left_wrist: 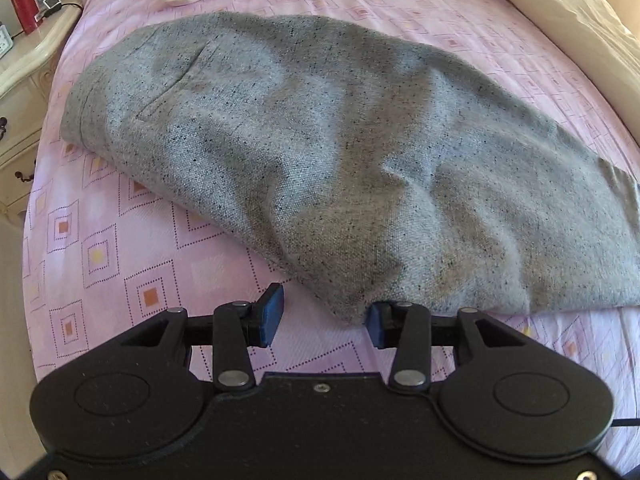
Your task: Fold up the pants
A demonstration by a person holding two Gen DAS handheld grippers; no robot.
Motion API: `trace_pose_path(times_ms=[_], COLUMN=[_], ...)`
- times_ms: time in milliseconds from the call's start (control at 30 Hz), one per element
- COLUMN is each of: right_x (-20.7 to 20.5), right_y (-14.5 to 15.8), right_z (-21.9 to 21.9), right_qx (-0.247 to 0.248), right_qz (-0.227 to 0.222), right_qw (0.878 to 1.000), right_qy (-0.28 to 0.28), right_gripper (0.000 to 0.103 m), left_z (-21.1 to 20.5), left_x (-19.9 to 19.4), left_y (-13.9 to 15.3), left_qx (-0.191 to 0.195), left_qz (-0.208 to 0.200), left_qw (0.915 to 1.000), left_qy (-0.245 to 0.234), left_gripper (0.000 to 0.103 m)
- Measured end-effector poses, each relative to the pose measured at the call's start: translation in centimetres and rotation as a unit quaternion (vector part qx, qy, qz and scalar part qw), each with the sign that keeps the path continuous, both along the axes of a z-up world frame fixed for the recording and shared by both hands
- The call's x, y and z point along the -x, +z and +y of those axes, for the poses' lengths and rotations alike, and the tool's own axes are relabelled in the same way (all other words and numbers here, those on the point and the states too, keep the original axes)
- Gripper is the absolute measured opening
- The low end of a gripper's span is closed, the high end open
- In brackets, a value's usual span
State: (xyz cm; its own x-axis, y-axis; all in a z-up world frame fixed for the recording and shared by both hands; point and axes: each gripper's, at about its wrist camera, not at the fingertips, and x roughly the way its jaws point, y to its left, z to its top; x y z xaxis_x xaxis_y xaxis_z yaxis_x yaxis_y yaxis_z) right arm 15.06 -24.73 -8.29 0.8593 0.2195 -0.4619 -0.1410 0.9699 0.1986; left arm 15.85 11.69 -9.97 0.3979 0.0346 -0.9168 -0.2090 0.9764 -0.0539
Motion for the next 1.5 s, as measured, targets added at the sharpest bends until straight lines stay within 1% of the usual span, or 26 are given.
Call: trace_pose_path(times_ms=[33, 67, 100, 167, 300, 433, 533, 567, 633, 700, 800, 867, 933, 1033, 1133, 1167, 1200, 1233, 1267, 1300, 1400, 1500], right_x=[0.1, 0.1, 0.1, 0.1, -0.1, -0.1, -0.1, -0.2, -0.2, -0.2, -0.1, -0.1, 0.0, -0.1, -0.2, -0.3, -0.3, -0.3, -0.3, -0.3, -0.3, -0.4], right_y=[0.0, 0.0, 0.0, 0.0, 0.0, -0.1, -0.1, -0.1, -0.1, 0.0, 0.0, 0.0, 0.0, -0.1, -0.2, -0.2, -0.2, -0.2, -0.2, -0.2, -0.2, -0.3], right_z=[0.0, 0.1, 0.1, 0.1, 0.1, -0.1, -0.3, -0.4, -0.5, -0.3, 0.1, 0.4, 0.5, 0.4, 0.1, 0.0, 0.0, 0.0, 0.0, 0.1, 0.3, 0.4], right_qx=[0.002, 0.002, 0.002, 0.002, 0.001, -0.002, -0.009, -0.012, -0.016, -0.015, -0.006, 0.002, 0.008, 0.009, 0.004, 0.001, 0.000, -0.001, -0.001, 0.000, 0.004, 0.007], right_qz=[0.000, 0.000, 0.001, 0.002, 0.007, 0.010, 0.012, 0.013, 0.012, 0.010, 0.006, 0.004, 0.004, 0.009, 0.013, 0.015, 0.016, 0.016, 0.015, 0.015, 0.013, 0.014], right_qw=[1.000, 1.000, 1.000, 1.000, 1.000, 1.000, 1.000, 1.000, 1.000, 1.000, 1.000, 1.000, 1.000, 1.000, 1.000, 1.000, 1.000, 1.000, 1.000, 1.000, 1.000, 1.000], right_qy=[0.000, 0.000, 0.000, 0.001, 0.000, -0.004, -0.009, -0.010, -0.011, -0.008, 0.001, 0.008, 0.012, 0.011, 0.007, 0.006, 0.006, 0.007, 0.008, 0.010, 0.016, 0.020], right_gripper=[0.024, 0.024, 0.024, 0.024, 0.024, 0.024, 0.024, 0.024, 0.024, 0.024, 0.024, 0.024, 0.024, 0.024, 0.024, 0.024, 0.024, 0.024, 0.024, 0.024, 0.024, 0.024], left_z=[-0.1, -0.1, -0.1, -0.1, 0.0, -0.2, -0.4, -0.5, -0.4, -0.3, -0.3, -0.4, -0.7, -1.1, -1.2, -1.5, -1.9, -2.3, -2.7, -2.9, -2.7, -2.3], left_x=[-0.1, -0.1, -0.2, -0.3, -0.3, -0.3, 0.1, 0.5, 1.3, 1.6, 0.8, -0.3, -1.7, -3.3, -3.4, -2.9, -2.8, -2.9, -3.1, -3.4, -5.2, -8.6], left_y=[0.1, 0.2, 0.4, 1.0, 1.7, 0.9, 0.5, 0.8, 2.1, 4.0, 6.3, 6.7, 6.0, 3.4, 0.8, 0.7, 1.0, 1.4, 2.1, 2.9, 5.6, 6.9], left_qx=[-0.003, -0.005, -0.006, -0.018, -0.037, -0.044, -0.062, -0.060, -0.035, -0.018, -0.007, -0.003, -0.002, -0.007, -0.023, -0.029, -0.040, -0.049, -0.054, -0.053, -0.028, 0.001], left_qz=[0.005, 0.013, 0.019, 0.030, 0.052, 0.074, 0.100, 0.102, 0.089, 0.062, 0.013, -0.007, -0.008, 0.010, 0.046, 0.040, 0.042, 0.052, 0.059, 0.056, 0.019, -0.002], left_qw=[1.0000, 0.9999, 0.9998, 0.9994, 0.9977, 0.9957, 0.9916, 0.9908, 0.9919, 0.9935, 0.9962, 0.9974, 0.9979, 0.9983, 0.9969, 0.9966, 0.9953, 0.9933, 0.9917, 0.9913, 0.9939, 0.9963], left_qy=[0.000, -0.001, -0.002, -0.006, -0.022, -0.034, -0.053, -0.065, -0.084, -0.094, -0.086, -0.072, -0.064, -0.057, -0.059, -0.065, -0.077, -0.091, -0.100, -0.106, -0.105, -0.086], left_gripper=[0.035, 0.021, 0.018, 0.016, 0.018, 0.018, 0.016, 0.016, 0.018, 0.018, 0.019, 0.020, 0.022, 0.024, 0.024, 0.024, 0.024, 0.024, 0.024, 0.024, 0.024, 0.024])
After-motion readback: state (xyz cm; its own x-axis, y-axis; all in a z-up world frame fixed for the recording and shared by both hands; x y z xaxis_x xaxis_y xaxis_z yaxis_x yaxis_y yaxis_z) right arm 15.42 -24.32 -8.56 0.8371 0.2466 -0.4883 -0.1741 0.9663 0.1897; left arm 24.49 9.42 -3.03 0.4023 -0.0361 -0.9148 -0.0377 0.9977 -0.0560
